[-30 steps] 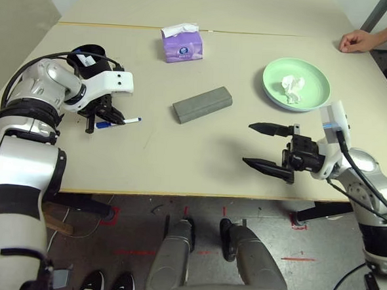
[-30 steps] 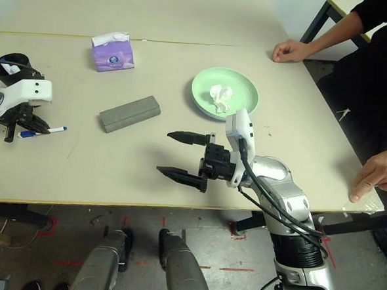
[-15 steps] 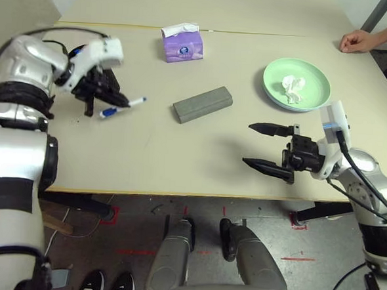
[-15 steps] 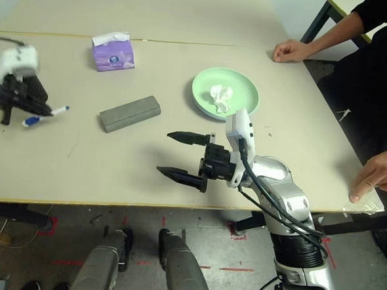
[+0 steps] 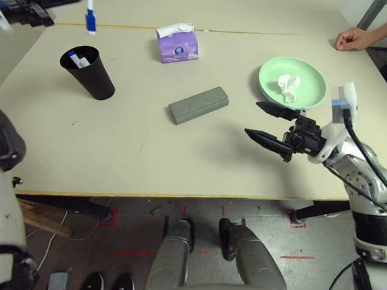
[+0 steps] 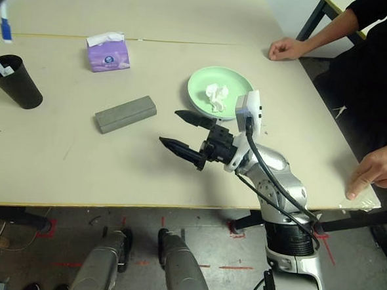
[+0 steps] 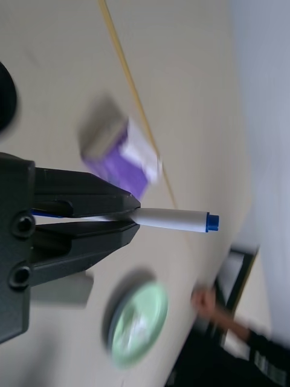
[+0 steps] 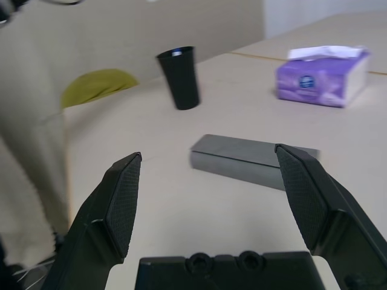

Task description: Organize and tidy the items on the table.

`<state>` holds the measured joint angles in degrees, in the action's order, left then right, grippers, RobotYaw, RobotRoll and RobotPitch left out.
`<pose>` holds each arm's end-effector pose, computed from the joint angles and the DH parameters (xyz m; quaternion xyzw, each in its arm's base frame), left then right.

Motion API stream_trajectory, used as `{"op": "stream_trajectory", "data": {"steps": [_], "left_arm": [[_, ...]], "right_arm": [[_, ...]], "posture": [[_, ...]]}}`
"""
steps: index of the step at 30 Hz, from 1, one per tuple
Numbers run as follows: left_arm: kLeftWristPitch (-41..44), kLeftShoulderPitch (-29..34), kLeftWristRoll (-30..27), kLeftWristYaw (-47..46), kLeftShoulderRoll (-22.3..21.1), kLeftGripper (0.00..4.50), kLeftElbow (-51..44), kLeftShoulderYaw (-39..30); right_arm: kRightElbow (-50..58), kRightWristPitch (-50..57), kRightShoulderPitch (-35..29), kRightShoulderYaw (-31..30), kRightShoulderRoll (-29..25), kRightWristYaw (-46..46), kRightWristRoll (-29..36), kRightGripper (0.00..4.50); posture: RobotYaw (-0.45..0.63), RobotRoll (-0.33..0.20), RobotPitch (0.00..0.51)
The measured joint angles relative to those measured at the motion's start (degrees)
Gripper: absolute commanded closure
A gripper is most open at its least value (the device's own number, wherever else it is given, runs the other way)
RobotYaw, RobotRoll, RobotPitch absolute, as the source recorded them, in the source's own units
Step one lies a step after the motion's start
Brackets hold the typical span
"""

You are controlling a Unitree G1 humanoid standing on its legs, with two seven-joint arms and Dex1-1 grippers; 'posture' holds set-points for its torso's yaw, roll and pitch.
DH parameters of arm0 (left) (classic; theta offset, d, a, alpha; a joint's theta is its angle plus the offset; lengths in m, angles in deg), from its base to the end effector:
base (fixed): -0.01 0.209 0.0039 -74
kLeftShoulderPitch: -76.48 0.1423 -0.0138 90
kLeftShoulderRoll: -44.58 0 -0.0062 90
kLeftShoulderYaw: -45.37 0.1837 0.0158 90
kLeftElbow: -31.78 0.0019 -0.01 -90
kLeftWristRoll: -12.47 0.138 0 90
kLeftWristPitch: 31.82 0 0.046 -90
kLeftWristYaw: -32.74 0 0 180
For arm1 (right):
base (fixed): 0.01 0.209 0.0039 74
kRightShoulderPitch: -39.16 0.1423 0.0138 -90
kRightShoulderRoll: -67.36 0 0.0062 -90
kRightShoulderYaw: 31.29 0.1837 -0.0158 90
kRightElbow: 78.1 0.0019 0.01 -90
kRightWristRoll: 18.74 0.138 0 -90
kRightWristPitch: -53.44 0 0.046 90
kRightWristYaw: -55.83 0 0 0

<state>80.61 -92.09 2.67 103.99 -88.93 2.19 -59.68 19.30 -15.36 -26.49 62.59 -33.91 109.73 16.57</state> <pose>0.2671 0.3819 0.3467 0.0529 -0.0784 -0.2689 0.9585 0.2636 -0.2081 0.1720 0.0085 -0.1031 0.5272 0.8434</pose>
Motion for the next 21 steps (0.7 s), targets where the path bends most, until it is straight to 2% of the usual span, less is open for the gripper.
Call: {"op": "stream_trajectory", "data": {"steps": [10, 21], "left_arm": [[-12.6, 6.19, -0.9, -13.2, 0.03, 4.49, 0.07, -2.11], [-22.21, 10.33, -1.21, -20.65, 4.53, 4.49, 2.77, -2.15]], "right_arm": [[-0.71, -1.14, 0.03, -0.03, 0.17, -1.88, -1.45, 0.0], [1.27, -0.35, -1.17, -0.05, -0.29, -2.5, -1.24, 0.0]], "posture": [[-0.02, 0.0, 0.22], [-0.03, 0.0, 0.228]]}}
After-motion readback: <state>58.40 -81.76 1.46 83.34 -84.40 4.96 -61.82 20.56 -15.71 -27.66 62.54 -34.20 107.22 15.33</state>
